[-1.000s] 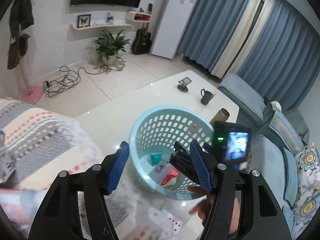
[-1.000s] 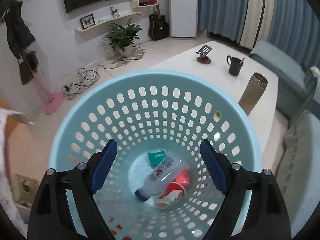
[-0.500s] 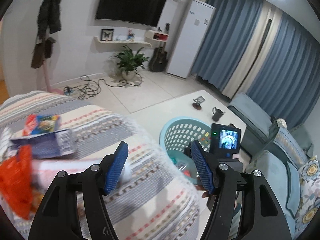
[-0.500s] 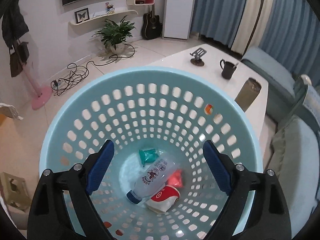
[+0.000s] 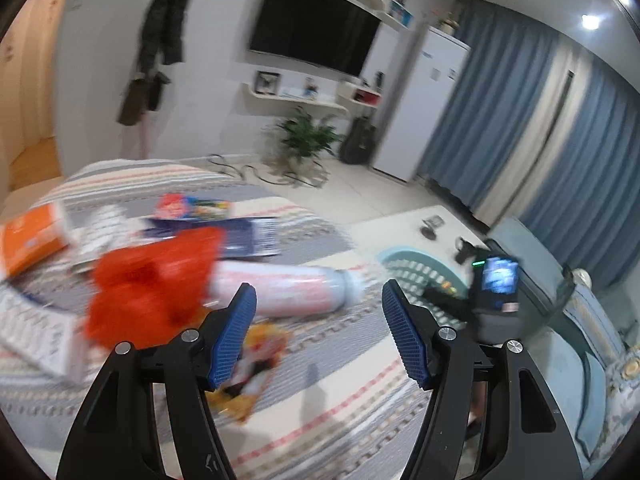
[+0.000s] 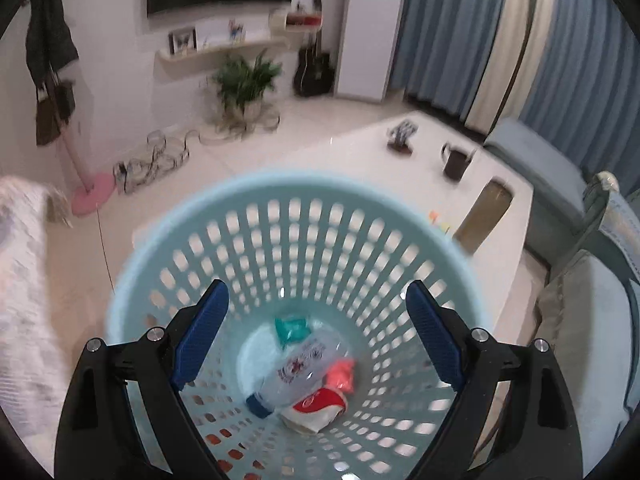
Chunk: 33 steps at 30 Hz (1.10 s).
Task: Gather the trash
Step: 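Move both open tools back toward the table of trash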
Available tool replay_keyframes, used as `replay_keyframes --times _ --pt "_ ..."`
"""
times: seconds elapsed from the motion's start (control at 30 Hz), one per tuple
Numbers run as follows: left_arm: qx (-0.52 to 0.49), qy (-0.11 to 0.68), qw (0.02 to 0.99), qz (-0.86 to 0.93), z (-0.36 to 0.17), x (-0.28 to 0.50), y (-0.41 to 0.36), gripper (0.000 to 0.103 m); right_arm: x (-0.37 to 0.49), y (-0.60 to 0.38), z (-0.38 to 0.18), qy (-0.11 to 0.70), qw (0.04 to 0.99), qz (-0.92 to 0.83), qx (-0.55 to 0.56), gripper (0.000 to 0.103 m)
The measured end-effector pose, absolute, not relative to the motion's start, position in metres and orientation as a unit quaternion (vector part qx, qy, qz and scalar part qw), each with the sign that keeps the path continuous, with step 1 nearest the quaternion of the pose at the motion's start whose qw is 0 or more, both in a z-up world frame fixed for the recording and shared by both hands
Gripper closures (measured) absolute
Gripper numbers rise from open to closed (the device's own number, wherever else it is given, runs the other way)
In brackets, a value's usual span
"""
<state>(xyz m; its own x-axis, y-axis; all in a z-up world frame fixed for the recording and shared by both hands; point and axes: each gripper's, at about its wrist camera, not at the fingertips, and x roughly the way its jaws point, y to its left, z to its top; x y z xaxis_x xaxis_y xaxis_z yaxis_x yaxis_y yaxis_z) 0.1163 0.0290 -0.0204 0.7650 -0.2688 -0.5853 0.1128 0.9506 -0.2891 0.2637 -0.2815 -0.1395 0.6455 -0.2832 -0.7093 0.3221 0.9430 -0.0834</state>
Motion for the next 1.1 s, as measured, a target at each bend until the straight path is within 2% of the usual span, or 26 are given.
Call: replay_keyframes --times 0.17,0.27,0.33,0.57,0.63,0.73,1.1 --pt "-0.138 0.314 0.939 -0.008 -0.02 0.086 0.085 0.032 0.228 -0.25 -0.067 0.324 0.941 -0.094 0.031 0.017" --pt "-0.117 0.31 0.94 0.081 -0.025 0.07 0.113 0.026 0.207 -0.21 -0.04 0.321 0.947 -0.007 0.03 0.015" --pt "-0.1 0.314 0.935 0.127 -0.032 0.065 0.127 0.026 0.191 -0.178 -0.032 0.318 0.947 0.041 0.02 0.014" --pt "-0.086 0.352 0.917 0.165 -0.059 0.073 0.149 0.024 0.153 -0.065 -0.047 0.324 0.93 0.171 -0.038 0.015" --pt "-0.069 0.357 0.914 0.181 -0.062 0.078 0.146 0.024 0.149 -0.042 -0.058 0.332 0.922 0.197 -0.045 0.02" --pt "-0.045 0.367 0.907 0.201 -0.07 0.081 0.147 0.024 0.144 -0.026 -0.071 0.343 0.915 0.206 -0.059 0.026" --pt "-0.043 0.377 0.903 0.204 -0.083 0.081 0.152 0.025 0.149 -0.029 -0.076 0.354 0.908 0.218 -0.051 0.026"
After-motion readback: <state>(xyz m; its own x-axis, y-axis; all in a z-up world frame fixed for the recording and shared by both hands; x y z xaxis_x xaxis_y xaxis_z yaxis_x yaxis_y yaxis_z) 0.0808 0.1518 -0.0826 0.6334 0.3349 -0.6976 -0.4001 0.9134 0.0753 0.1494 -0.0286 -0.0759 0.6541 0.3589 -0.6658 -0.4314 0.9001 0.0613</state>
